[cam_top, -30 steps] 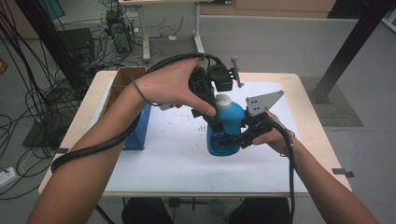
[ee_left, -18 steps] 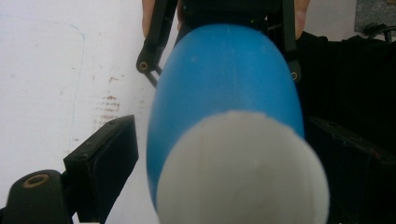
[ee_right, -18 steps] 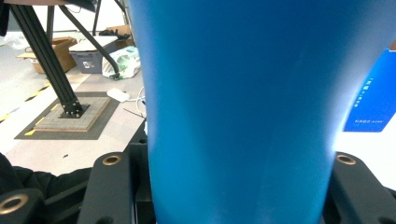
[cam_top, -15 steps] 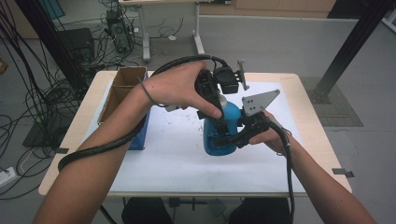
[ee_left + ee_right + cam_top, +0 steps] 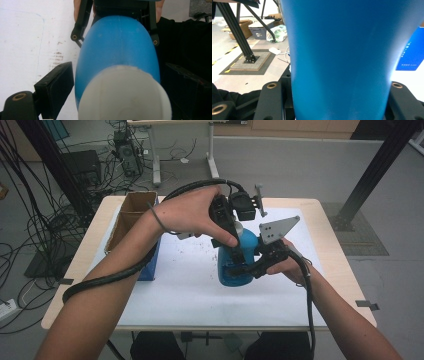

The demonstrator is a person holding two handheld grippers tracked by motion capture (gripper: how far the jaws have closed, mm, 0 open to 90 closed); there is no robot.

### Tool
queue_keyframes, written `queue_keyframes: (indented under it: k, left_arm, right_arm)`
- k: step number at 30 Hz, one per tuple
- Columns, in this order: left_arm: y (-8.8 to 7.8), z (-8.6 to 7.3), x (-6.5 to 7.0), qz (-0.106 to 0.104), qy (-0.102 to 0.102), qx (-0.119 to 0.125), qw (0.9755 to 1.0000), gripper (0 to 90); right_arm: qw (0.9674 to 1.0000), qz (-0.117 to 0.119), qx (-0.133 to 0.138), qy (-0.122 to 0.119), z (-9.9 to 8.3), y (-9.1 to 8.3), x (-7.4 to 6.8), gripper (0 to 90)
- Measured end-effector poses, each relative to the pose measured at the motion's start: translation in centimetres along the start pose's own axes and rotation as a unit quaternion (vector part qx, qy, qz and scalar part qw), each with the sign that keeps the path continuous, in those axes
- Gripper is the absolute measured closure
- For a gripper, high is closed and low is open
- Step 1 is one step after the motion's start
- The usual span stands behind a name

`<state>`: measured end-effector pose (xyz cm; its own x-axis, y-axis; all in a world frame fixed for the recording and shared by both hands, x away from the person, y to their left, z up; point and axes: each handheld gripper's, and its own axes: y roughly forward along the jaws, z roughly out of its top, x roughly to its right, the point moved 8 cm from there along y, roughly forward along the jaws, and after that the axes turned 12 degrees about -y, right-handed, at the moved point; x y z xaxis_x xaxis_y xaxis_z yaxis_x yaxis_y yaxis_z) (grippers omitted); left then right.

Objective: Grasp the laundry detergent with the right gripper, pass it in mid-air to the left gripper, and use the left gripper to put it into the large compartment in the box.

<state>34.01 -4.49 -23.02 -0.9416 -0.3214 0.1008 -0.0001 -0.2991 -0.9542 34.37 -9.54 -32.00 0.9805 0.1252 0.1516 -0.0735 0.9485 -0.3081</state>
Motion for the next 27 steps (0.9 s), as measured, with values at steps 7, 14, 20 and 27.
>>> queue_keyframes:
  k: [7,14,20,27]
  left_arm:
    - [0.02,-0.03,-0.07,0.0,0.001,-0.001,1.0,11.9]
    - [0.01,-0.06,-0.16,0.001,0.003,-0.004,1.0,11.9]
    - [-0.01,-0.07,-0.18,0.001,0.001,-0.003,1.0,11.9]
    - [0.05,-0.07,-0.15,0.001,0.001,-0.003,1.0,11.9]
  right_arm:
    - [1.0,-0.001,0.0,0.001,-0.15,0.05,0.11,43.6]
    - [1.0,0.0,0.001,0.0,-0.12,0.07,0.17,43.7]
    - [1.0,-0.001,0.001,-0.001,-0.17,0.06,0.23,43.6]
    - [1.0,-0.002,-0.001,-0.001,-0.18,0.05,0.22,43.6]
